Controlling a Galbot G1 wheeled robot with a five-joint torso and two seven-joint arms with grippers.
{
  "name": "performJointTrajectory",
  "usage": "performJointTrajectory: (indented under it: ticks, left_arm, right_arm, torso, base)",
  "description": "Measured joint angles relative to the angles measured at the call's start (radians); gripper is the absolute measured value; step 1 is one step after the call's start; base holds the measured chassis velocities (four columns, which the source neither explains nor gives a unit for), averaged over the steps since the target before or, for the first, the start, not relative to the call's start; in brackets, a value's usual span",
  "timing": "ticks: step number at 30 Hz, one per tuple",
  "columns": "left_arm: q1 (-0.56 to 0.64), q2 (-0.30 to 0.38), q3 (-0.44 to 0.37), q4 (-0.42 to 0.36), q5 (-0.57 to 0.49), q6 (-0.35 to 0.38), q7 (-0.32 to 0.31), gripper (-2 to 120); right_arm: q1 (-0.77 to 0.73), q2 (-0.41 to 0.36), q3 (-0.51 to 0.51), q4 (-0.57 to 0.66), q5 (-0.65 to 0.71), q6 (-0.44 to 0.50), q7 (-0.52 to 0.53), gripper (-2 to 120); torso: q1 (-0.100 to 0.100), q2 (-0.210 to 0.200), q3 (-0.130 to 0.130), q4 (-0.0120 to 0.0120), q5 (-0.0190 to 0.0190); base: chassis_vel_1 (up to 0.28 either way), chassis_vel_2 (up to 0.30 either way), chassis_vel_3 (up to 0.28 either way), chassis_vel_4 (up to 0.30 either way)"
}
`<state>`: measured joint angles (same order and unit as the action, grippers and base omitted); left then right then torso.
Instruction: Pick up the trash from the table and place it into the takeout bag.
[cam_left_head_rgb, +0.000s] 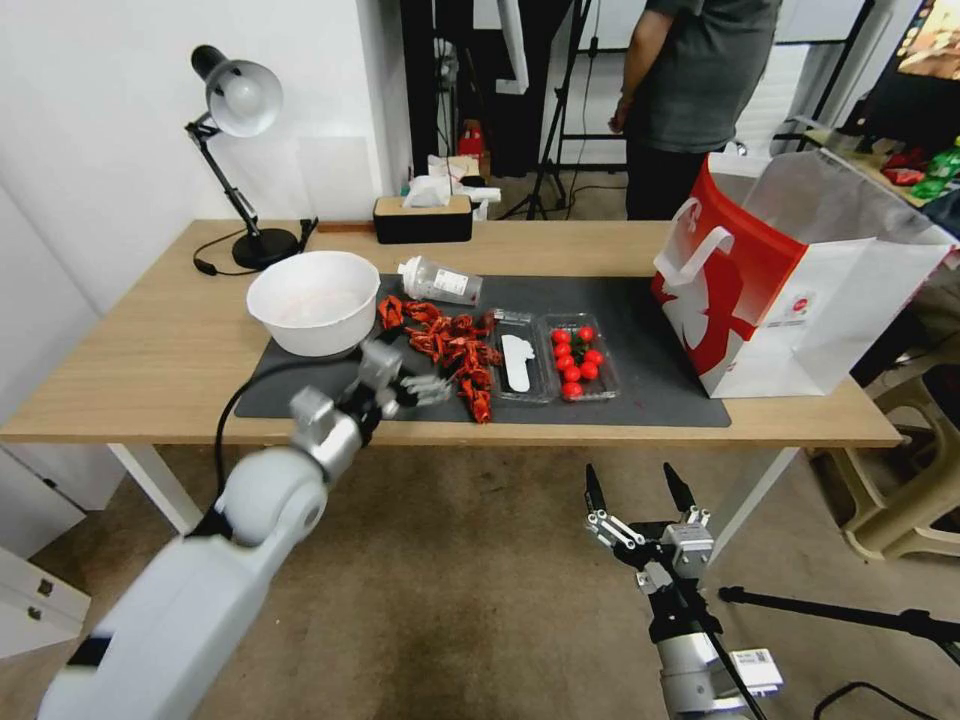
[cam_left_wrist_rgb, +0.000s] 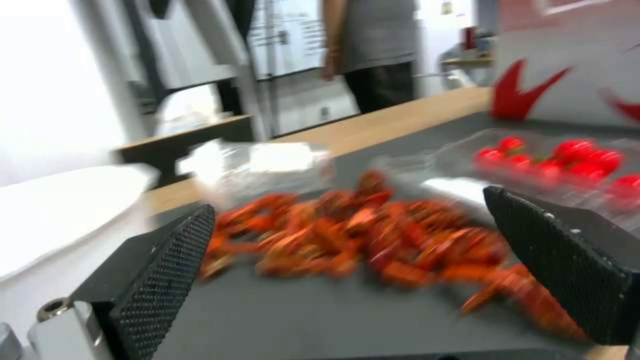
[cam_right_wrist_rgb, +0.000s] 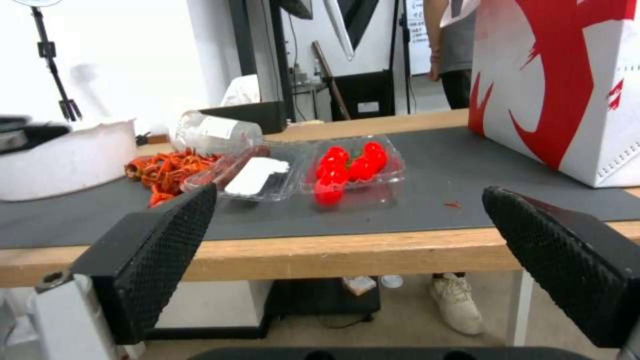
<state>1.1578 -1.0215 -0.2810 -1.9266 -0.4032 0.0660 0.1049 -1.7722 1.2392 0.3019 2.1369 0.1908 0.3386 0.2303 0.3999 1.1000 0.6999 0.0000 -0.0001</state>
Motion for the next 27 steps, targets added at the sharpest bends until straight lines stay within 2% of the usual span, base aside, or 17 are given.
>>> performJointTrajectory:
  ticks: [1,3,4,6,7,10,17,27]
  left_arm:
    - [0.0,0.0,0.0,0.0,0.0,0.0,0.0,100]
    - [0.092,-0.022,-0.08,-0.023,0.041,-0.039,-0.005,100]
    - [0.092,-0.022,-0.08,-0.023,0.041,-0.039,-0.005,100]
    - [0.187,-0.044,-0.142,-0.044,0.078,-0.083,-0.002,100]
    - [0.187,-0.044,-0.142,-0.044,0.078,-0.083,-0.002,100]
    - [0.295,-0.075,-0.204,-0.052,0.122,-0.136,-0.011,100]
    - [0.414,-0.12,-0.251,-0.052,0.133,-0.236,-0.063,100]
    - [0.446,-0.153,-0.275,-0.009,0.141,-0.294,-0.08,100]
  right_arm:
    - [0.0,0.0,0.0,0.0,0.0,0.0,0.0,100]
    - [-0.004,-0.001,0.0,0.004,-0.001,0.0,0.0,100]
    - [-0.004,-0.001,0.0,0.004,-0.001,0.0,0.0,100]
    - [-0.01,0.0,-0.001,0.005,-0.003,0.0,0.0,100]
    - [-0.01,0.0,-0.001,0.005,-0.003,0.0,0.0,100]
    - [-0.013,0.004,-0.002,0.009,-0.006,0.0,-0.001,100]
    - [-0.018,0.021,-0.002,0.009,-0.012,0.001,-0.001,100]
    - [-0.025,0.034,-0.007,0.007,-0.03,0.004,-0.003,100]
  torso:
    - [0.0,0.0,0.0,0.0,0.0]
    - [0.0,0.0,0.0,-0.0001,0.0001]
    - [0.0,0.0,0.0,-0.0001,0.0001]
    - [0.0,0.0,0.0,0.0,0.0]
    - [0.0,0.0,0.0,0.0,0.0]
    - [0.0,0.0,0.0,0.0002,0.0]
    - [0.0,0.0,0.0,0.0,0.0001]
    - [0.0,0.0,0.0,0.0,0.0]
  base:
    - [0.0,0.0,0.0,0.0]
    - [0.0,0.0,0.0,0.0]
    - [0.0,0.0,0.0,0.0]
    - [0.0,0.0,0.0,0.0]
    - [0.0,0.0,0.0,0.0]
    - [0.0,0.0,0.0,0.0]
    - [0.0,0.0,0.0,0.0]
    - [0.0,0.0,0.0,0.0]
